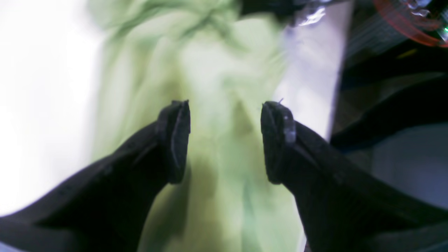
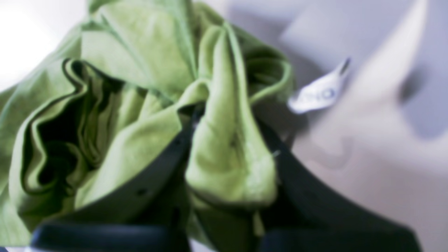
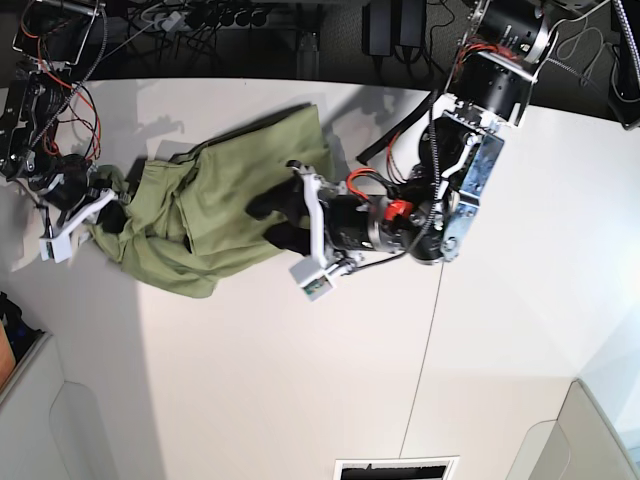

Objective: Layout the t-shirt on the table in an organized manner, then fold the t-shirt properly
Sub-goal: 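Pull the left gripper back along the shirt, stretching the bundle out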

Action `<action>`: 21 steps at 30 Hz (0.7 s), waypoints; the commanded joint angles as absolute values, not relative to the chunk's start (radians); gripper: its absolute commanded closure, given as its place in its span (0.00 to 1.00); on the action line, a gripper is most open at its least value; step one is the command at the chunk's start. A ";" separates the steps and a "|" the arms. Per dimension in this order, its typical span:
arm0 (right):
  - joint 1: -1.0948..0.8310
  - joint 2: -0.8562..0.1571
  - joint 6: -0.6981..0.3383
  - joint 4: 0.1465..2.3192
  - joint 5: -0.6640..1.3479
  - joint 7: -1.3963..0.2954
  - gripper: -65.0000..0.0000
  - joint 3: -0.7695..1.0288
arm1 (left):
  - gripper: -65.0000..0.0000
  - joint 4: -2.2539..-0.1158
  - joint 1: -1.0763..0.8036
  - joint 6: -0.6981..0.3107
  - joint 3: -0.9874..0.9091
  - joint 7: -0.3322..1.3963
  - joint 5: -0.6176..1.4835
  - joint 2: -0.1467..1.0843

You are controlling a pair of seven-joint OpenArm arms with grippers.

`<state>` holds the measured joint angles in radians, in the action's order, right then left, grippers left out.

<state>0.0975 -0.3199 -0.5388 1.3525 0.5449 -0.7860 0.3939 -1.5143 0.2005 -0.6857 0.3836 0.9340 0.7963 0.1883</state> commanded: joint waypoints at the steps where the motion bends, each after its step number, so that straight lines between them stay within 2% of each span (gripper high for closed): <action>1: 0.128 -0.346 -0.546 1.367 0.561 -0.759 1.00 0.398 | 0.46 -1.532 0.196 -0.698 0.361 0.925 0.827 0.212; 9: 0.174 -0.374 -0.546 1.367 0.565 -0.760 1.00 0.399 | 0.46 -1.532 0.047 -0.698 0.214 0.924 0.938 0.332; 16: 0.174 -0.373 -0.546 1.367 0.569 -0.772 1.00 0.399 | 0.46 -1.532 0.030 -0.698 0.204 0.918 0.928 0.315; 21: 0.174 -0.374 -0.548 1.367 0.653 -0.808 1.00 0.399 | 0.46 -1.532 0.030 -0.698 0.204 0.889 0.800 0.246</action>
<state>0.1528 -0.3546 -0.5392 1.3525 0.6323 -0.8276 0.3939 -1.5146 0.0116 -0.6853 0.2081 0.9119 0.7776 0.2455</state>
